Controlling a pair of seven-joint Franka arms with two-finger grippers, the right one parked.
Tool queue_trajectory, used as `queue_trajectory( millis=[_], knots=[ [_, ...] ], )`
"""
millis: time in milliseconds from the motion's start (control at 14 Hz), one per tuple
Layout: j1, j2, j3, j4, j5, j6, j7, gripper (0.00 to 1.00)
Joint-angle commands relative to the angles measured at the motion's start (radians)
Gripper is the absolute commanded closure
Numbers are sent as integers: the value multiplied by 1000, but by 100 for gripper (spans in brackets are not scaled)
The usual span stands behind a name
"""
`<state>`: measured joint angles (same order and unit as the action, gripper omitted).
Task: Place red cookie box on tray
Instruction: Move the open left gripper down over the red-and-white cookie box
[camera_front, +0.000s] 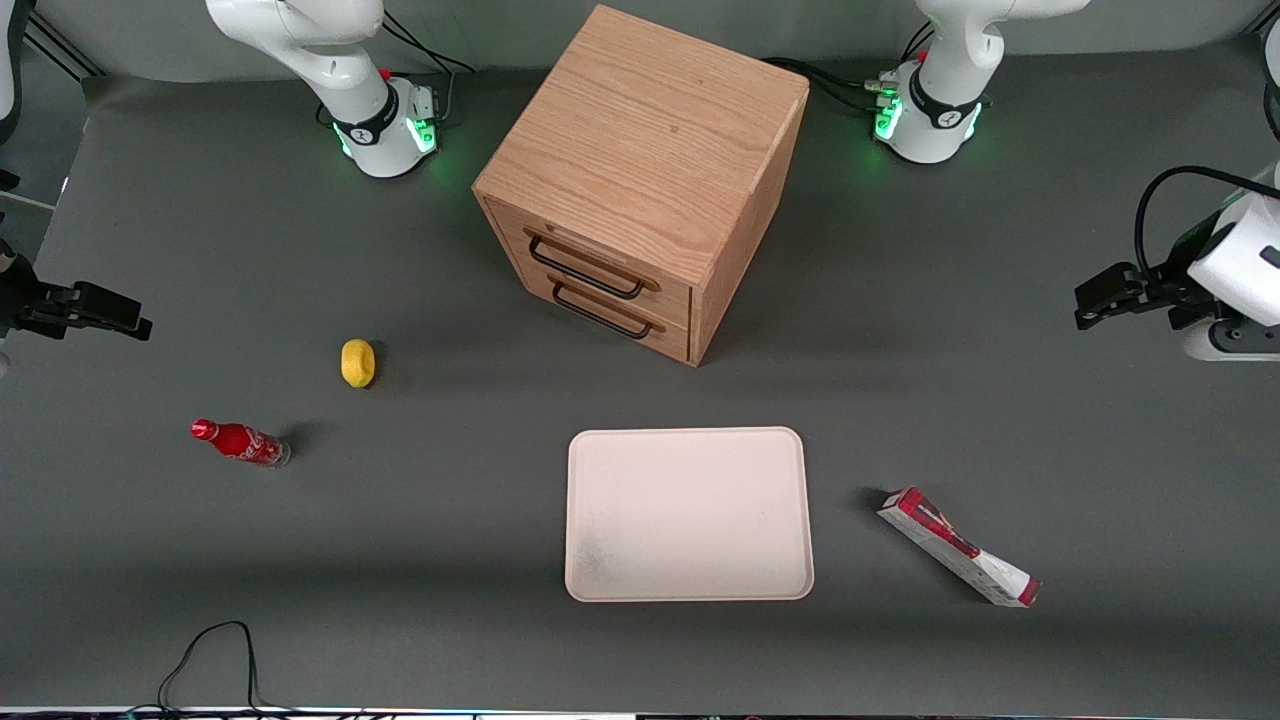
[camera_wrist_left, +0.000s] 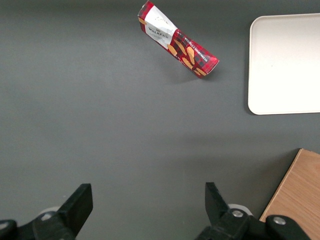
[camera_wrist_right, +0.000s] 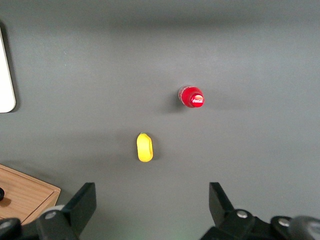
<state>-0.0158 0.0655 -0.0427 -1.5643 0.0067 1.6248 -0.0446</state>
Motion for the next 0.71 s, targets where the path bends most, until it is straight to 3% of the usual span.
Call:
queue_trajectory(
  millis=[0,357,643],
  knots=[
    [13,-23,-8,-19,-16,-11,9,0],
    [8,13,-8,3,-24,10,-1,0],
    [-47,169,-17,159,-19,13,-72,0]
  ],
)
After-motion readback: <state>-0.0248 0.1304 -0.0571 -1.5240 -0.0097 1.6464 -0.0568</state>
